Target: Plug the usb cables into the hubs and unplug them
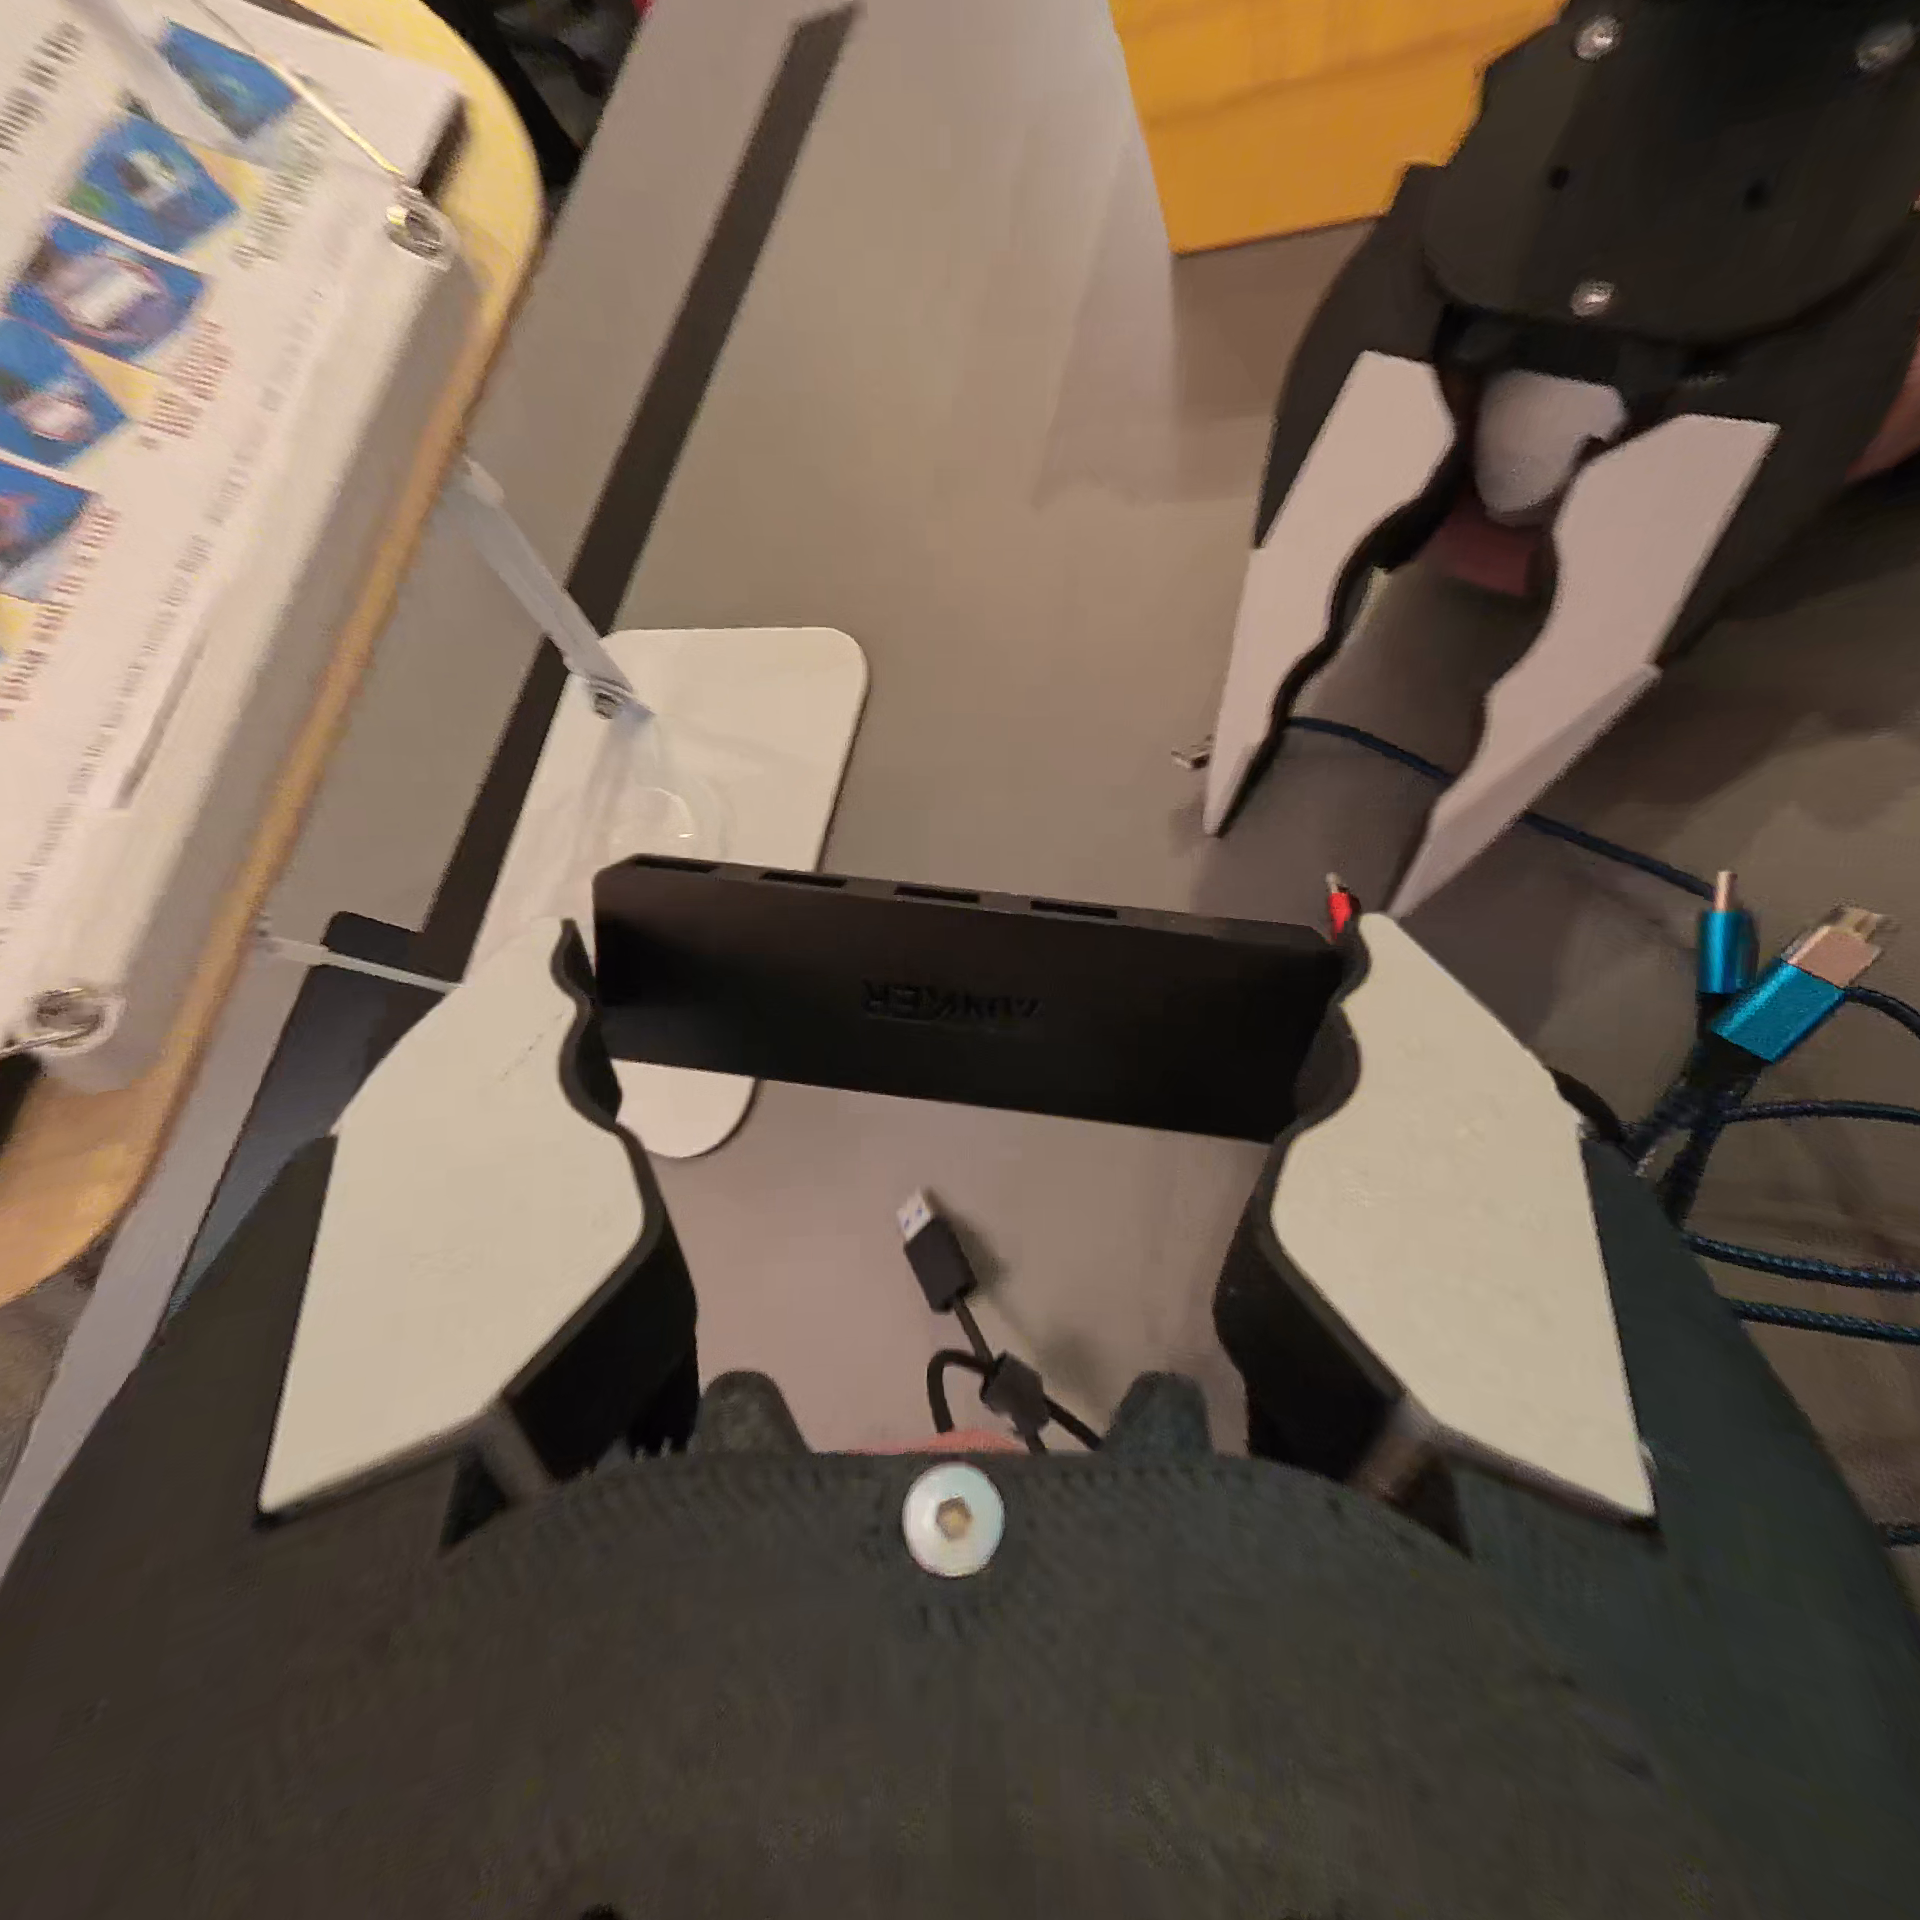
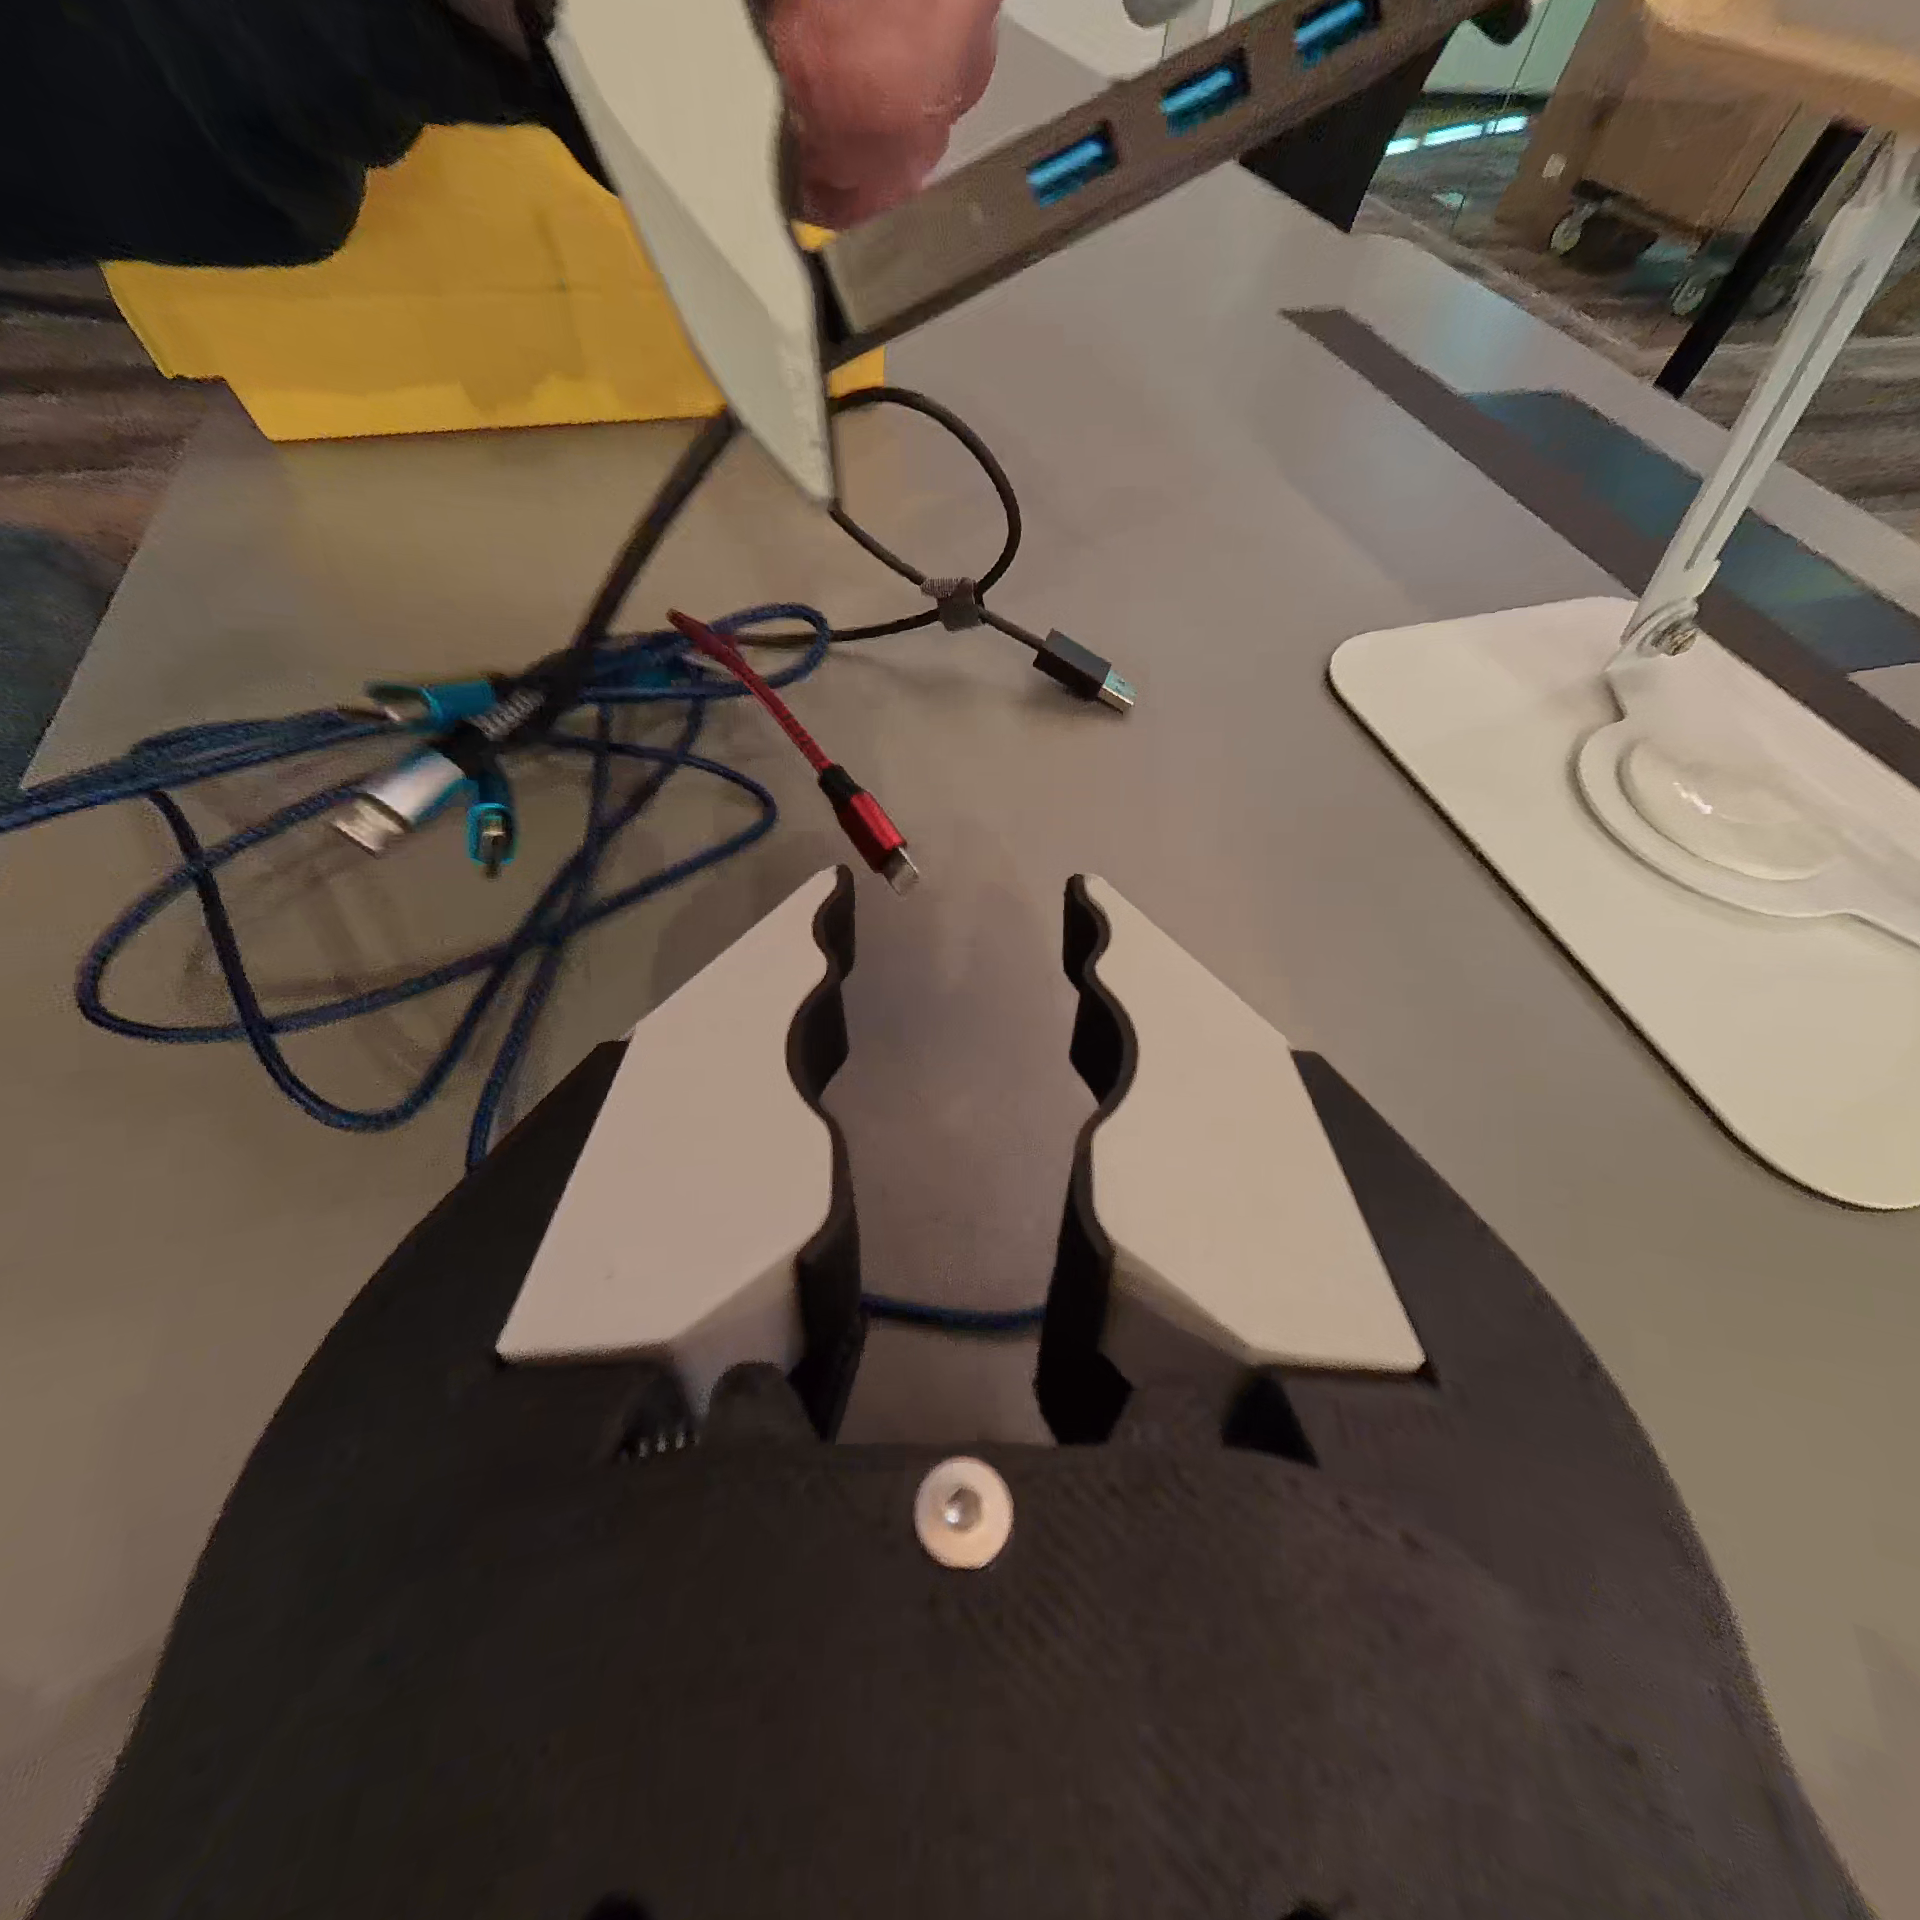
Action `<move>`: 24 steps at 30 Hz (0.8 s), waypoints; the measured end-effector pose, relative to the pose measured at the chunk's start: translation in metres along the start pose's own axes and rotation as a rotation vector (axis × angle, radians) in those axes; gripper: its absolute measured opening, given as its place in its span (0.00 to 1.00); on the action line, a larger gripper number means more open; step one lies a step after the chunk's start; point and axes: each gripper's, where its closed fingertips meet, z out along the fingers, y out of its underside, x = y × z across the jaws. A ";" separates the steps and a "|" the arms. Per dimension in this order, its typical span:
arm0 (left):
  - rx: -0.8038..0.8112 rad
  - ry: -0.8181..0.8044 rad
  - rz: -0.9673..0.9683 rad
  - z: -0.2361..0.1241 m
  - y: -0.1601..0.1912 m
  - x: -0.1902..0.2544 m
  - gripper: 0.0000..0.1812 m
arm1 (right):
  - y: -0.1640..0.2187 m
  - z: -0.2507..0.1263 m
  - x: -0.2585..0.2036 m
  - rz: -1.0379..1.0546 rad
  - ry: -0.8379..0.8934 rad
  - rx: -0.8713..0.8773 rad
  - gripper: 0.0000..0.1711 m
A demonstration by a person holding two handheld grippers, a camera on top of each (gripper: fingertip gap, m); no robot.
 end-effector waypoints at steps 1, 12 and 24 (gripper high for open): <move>0.010 -0.019 -0.008 -0.001 -0.004 -0.004 0.70 | -0.005 -0.002 0.000 -0.011 0.004 0.026 0.23; 0.102 -0.252 -0.003 -0.023 -0.056 -0.035 0.70 | -0.043 -0.004 -0.035 -0.028 -0.147 0.179 0.32; 0.277 -0.360 -0.134 -0.075 -0.137 -0.064 0.70 | -0.030 0.012 -0.053 -0.080 -0.183 0.084 0.04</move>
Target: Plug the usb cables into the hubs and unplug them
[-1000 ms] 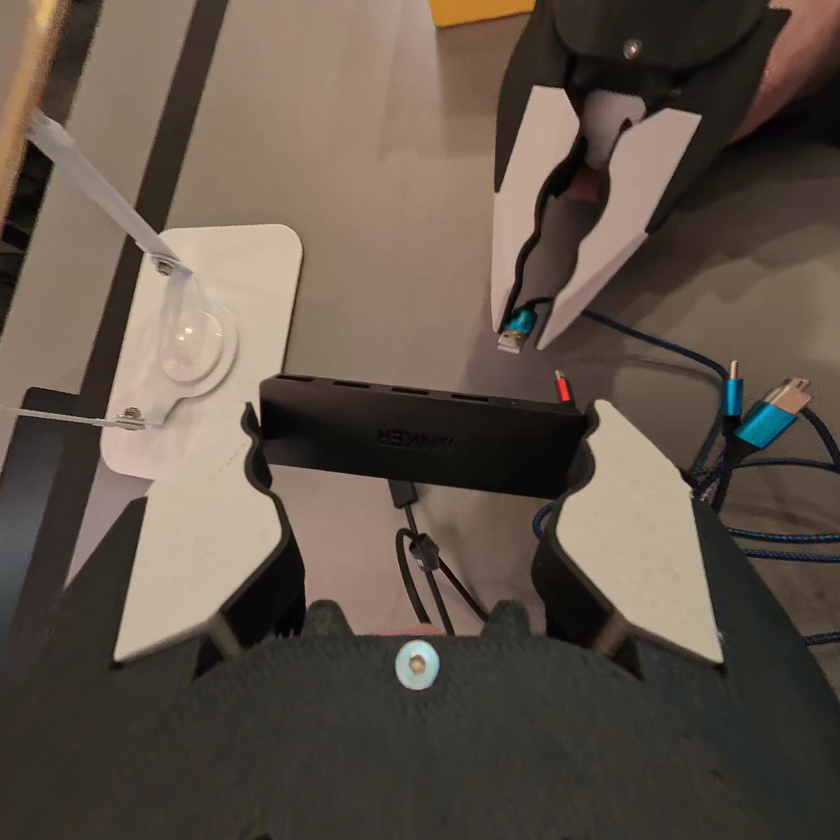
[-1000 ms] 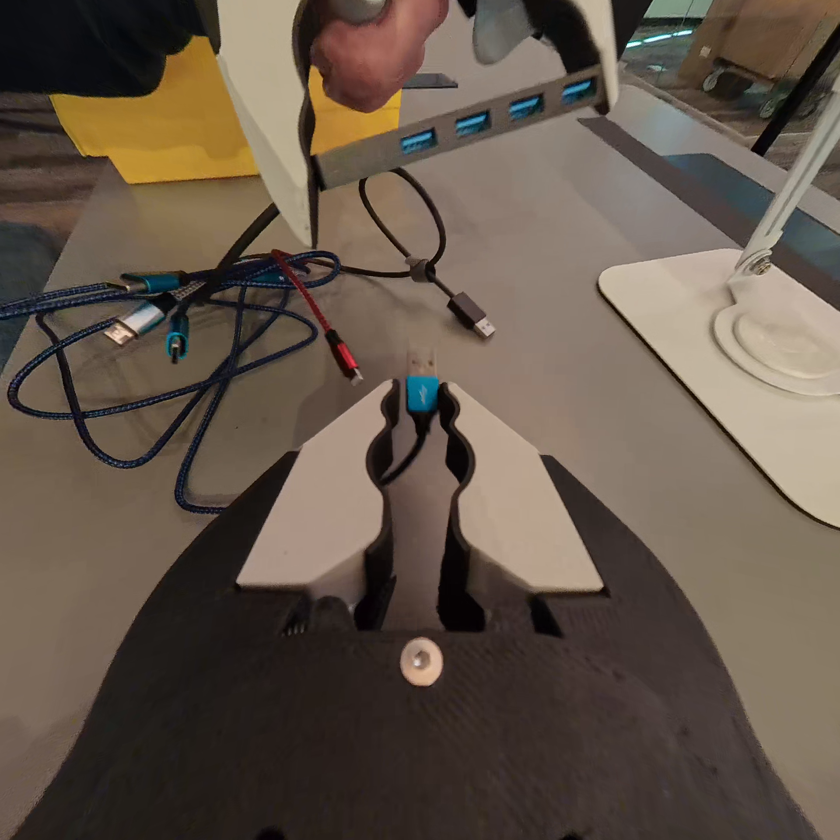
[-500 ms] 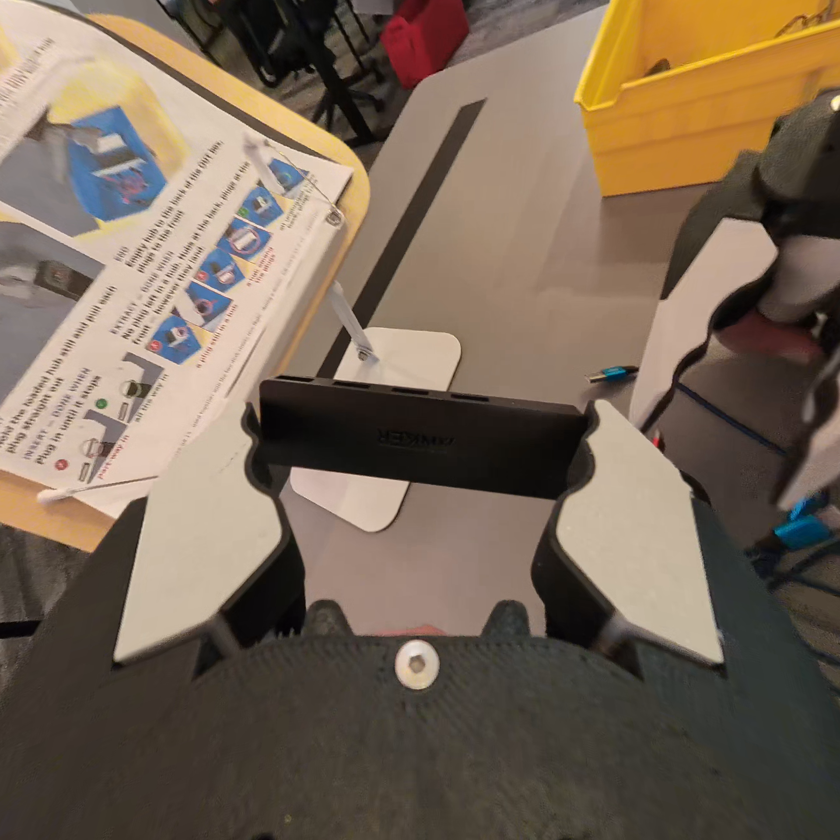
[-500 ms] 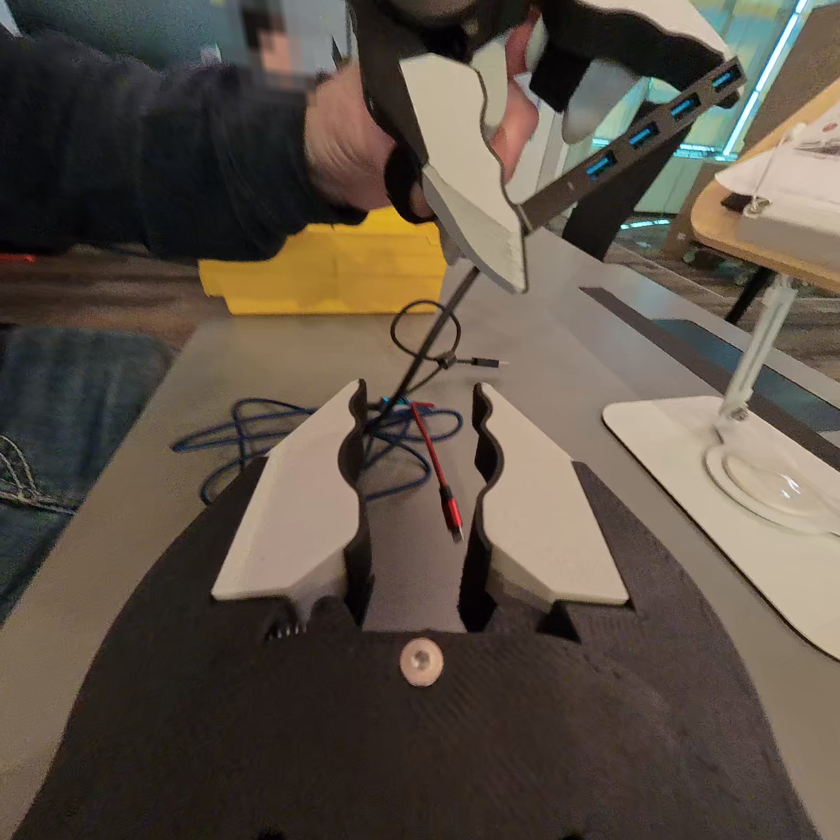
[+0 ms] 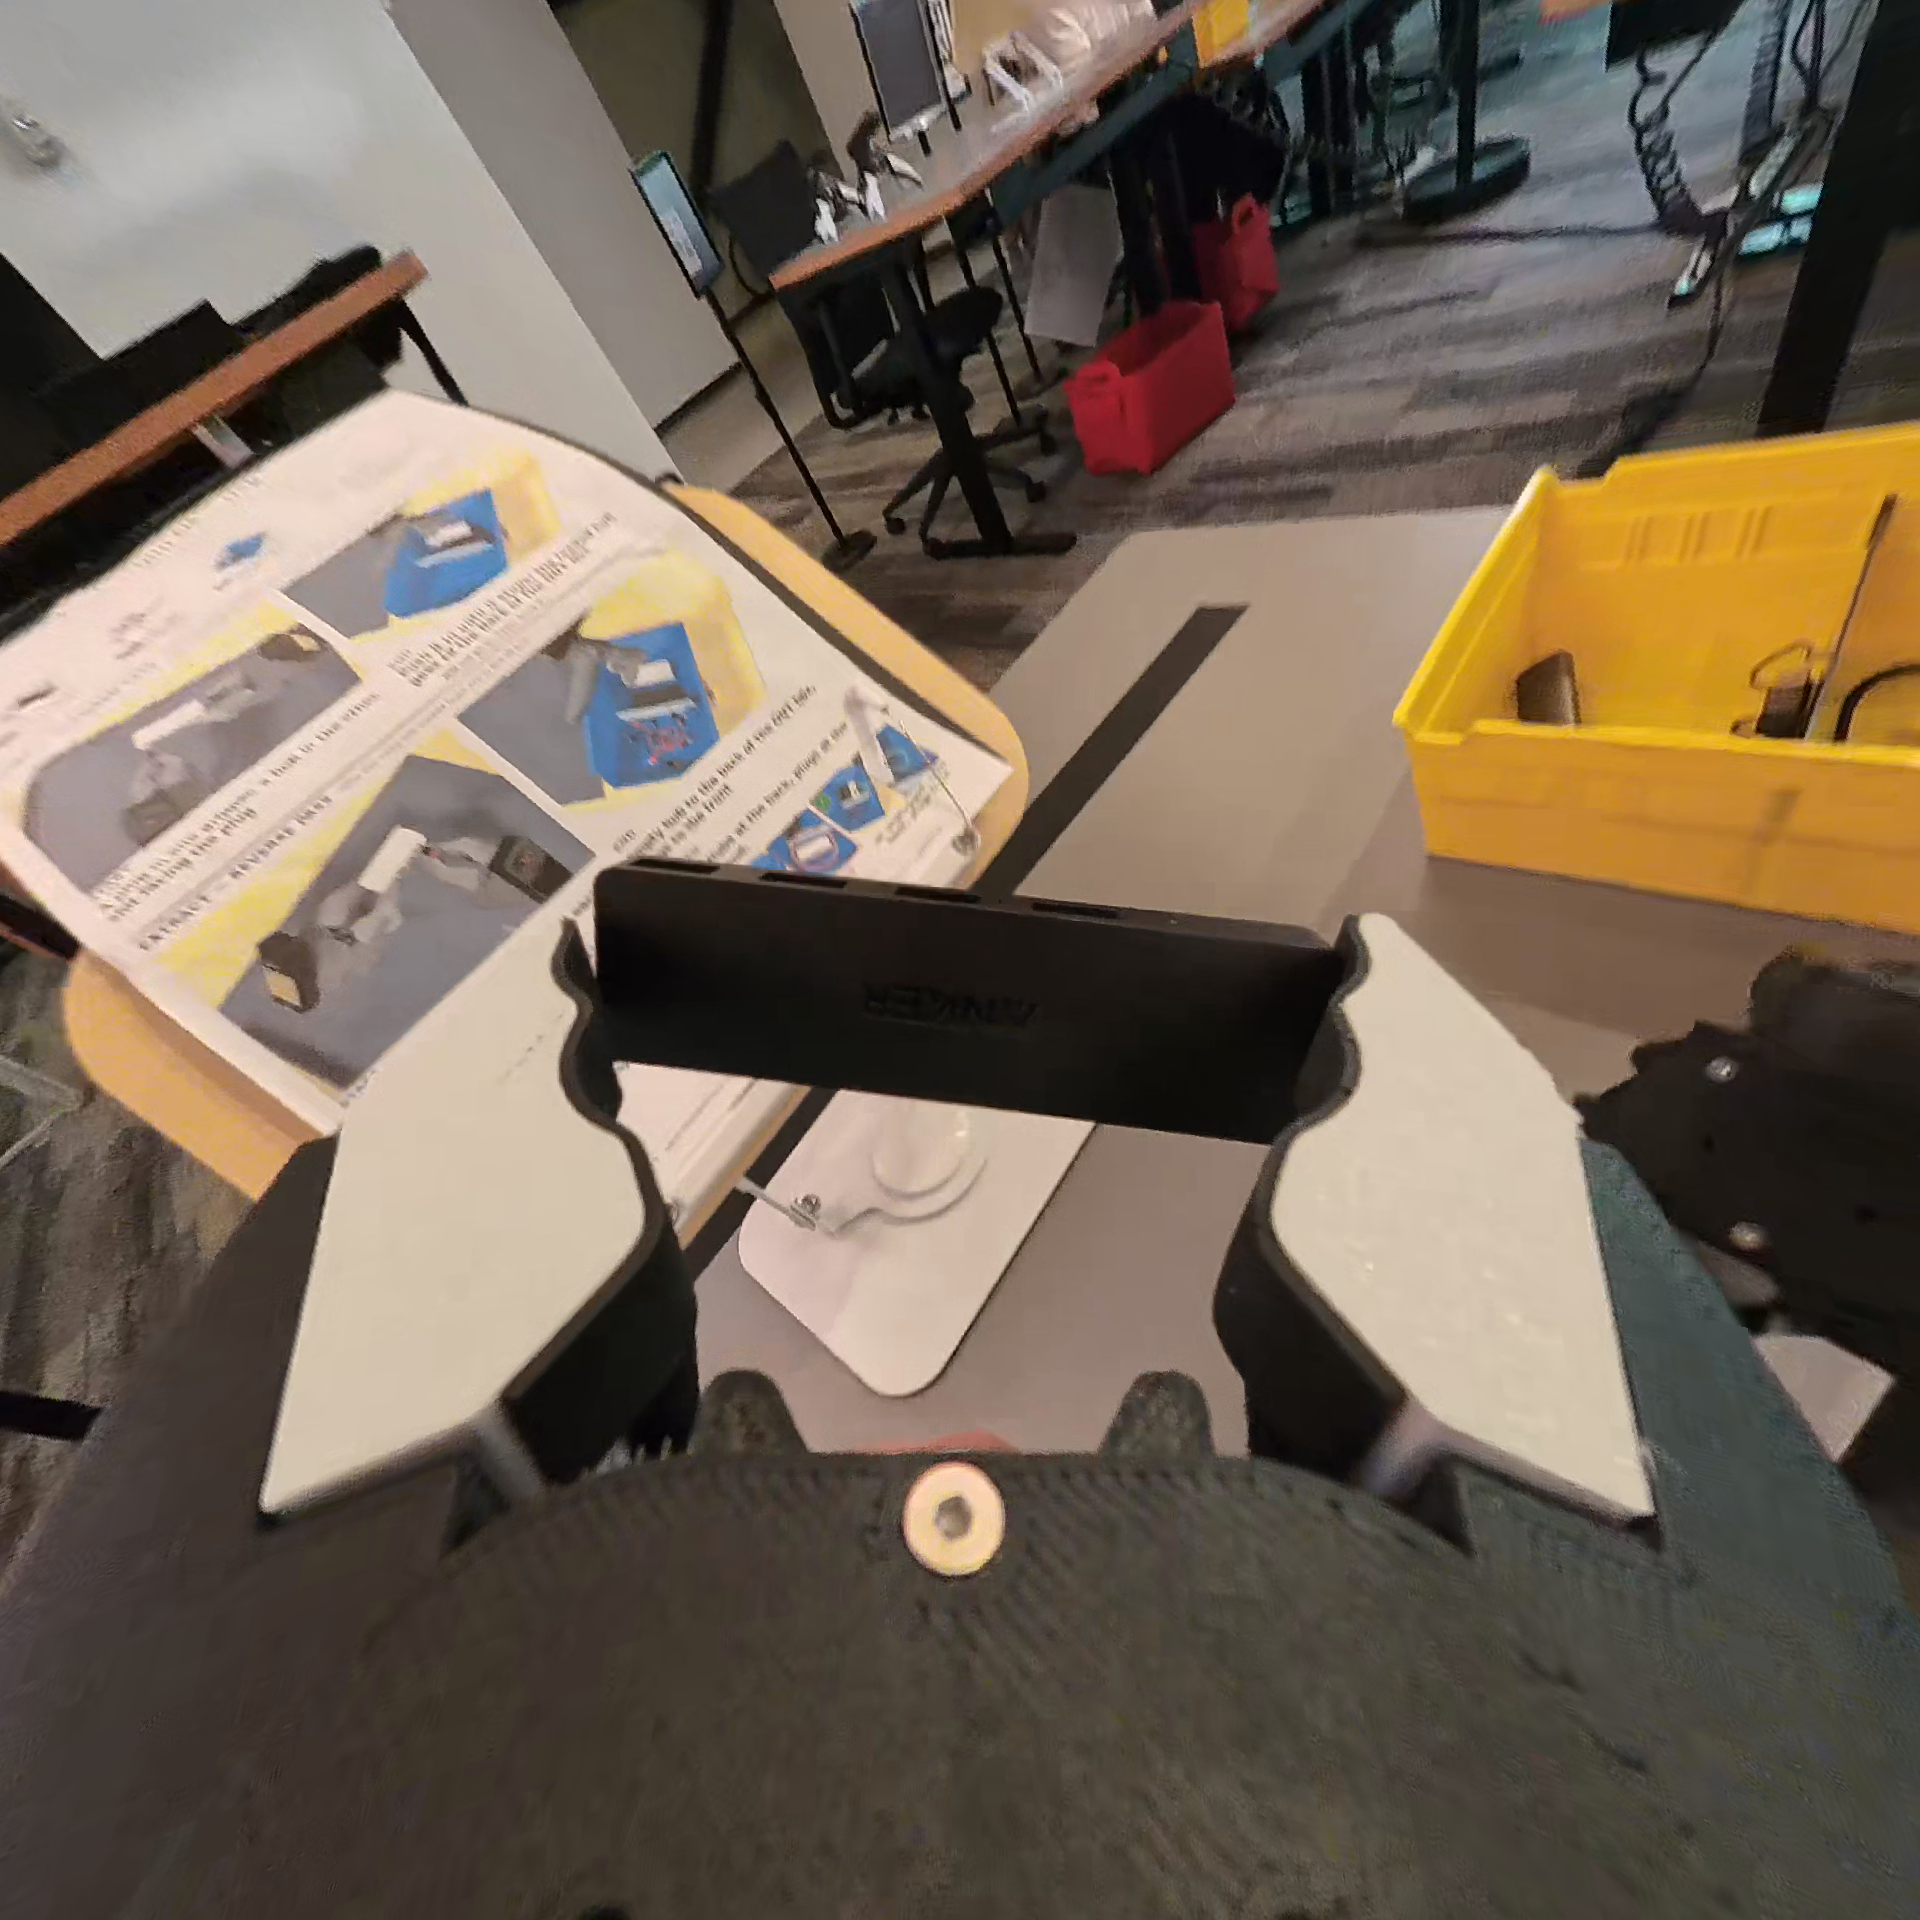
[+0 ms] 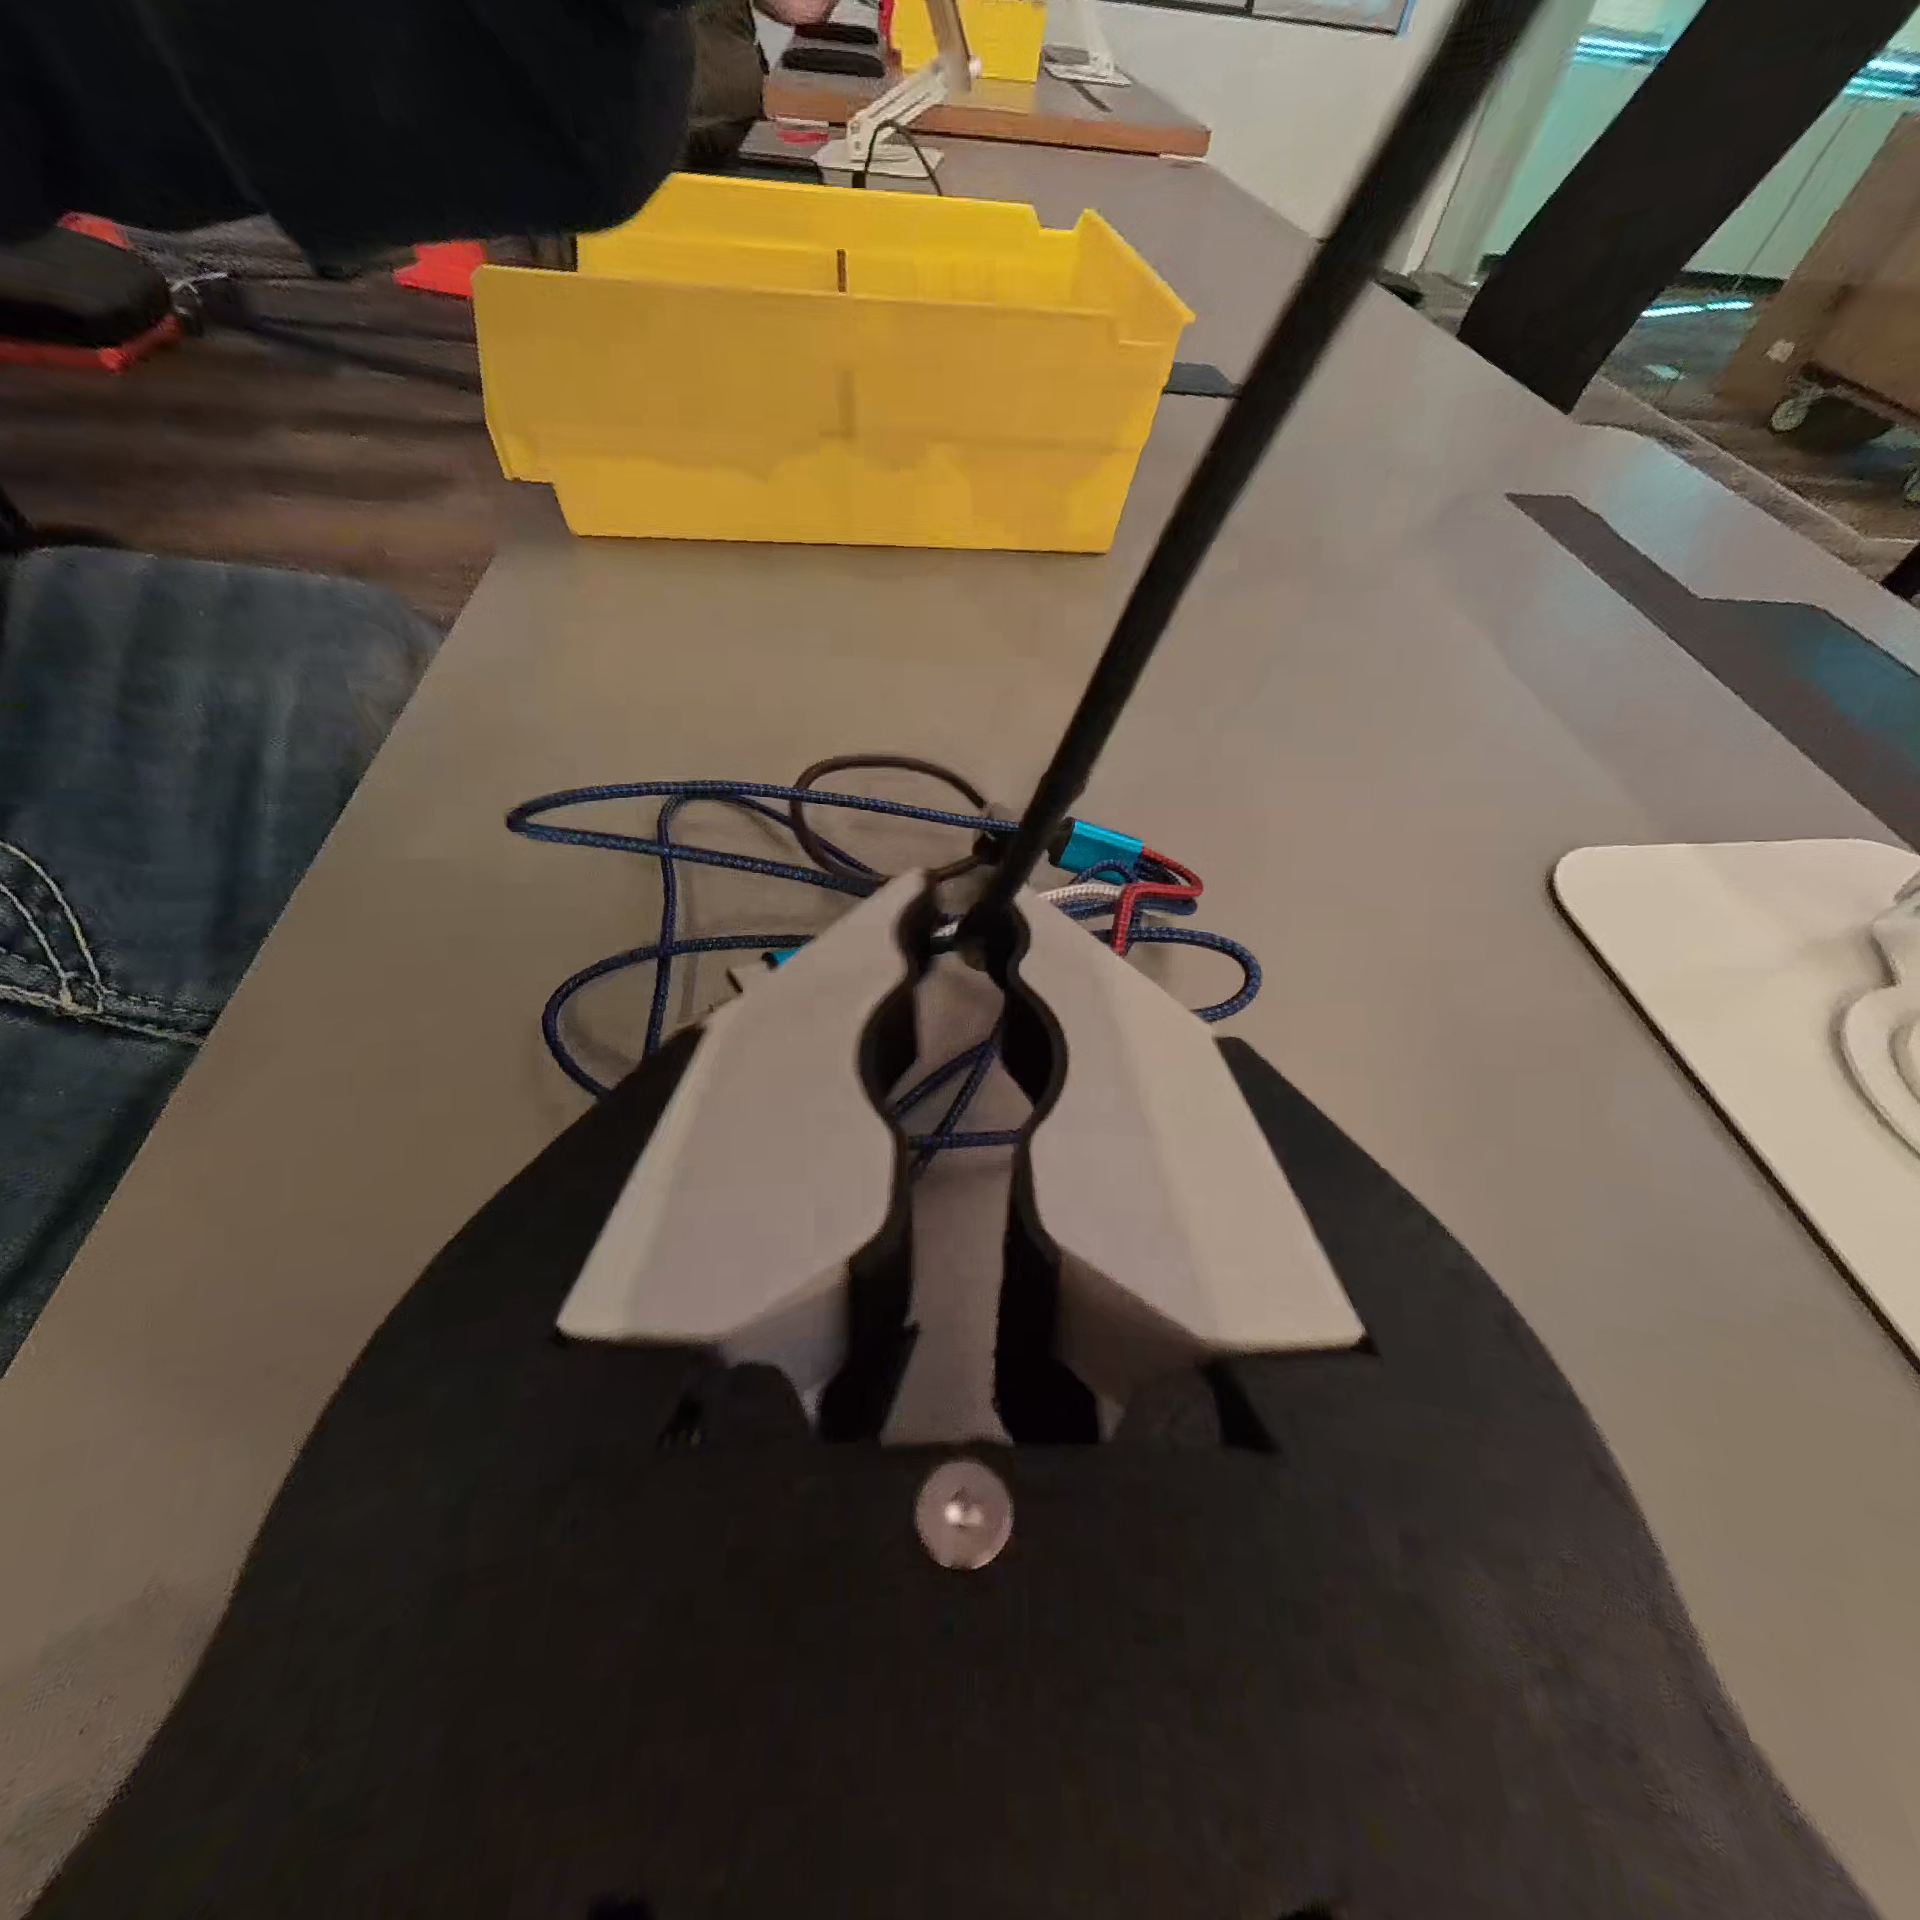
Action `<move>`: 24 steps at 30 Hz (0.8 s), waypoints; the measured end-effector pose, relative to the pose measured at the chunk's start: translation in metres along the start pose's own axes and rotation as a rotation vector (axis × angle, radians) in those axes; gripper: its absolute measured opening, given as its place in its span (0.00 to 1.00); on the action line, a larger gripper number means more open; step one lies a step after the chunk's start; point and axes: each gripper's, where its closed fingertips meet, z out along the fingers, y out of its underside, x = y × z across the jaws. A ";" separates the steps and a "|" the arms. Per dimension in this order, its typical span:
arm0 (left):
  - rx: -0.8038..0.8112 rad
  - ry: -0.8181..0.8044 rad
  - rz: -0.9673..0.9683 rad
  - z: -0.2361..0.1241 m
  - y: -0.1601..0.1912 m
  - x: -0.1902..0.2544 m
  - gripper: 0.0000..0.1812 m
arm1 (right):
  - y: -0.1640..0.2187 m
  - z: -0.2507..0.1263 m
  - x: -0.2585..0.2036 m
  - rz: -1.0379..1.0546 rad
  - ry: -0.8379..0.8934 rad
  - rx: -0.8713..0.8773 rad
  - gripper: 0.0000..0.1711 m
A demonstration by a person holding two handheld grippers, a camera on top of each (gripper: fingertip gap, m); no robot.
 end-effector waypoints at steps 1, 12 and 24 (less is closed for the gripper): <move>0.014 -0.005 -0.020 -0.003 -0.008 -0.003 0.70 | 0.003 0.000 0.000 0.003 -0.008 -0.008 0.09; 0.148 -0.062 -0.079 -0.035 -0.090 -0.038 0.70 | 0.015 0.005 0.004 0.037 0.014 -0.076 0.17; 0.212 -0.208 -0.153 -0.078 -0.115 -0.106 0.70 | 0.013 -0.006 0.020 0.132 0.049 -0.009 0.43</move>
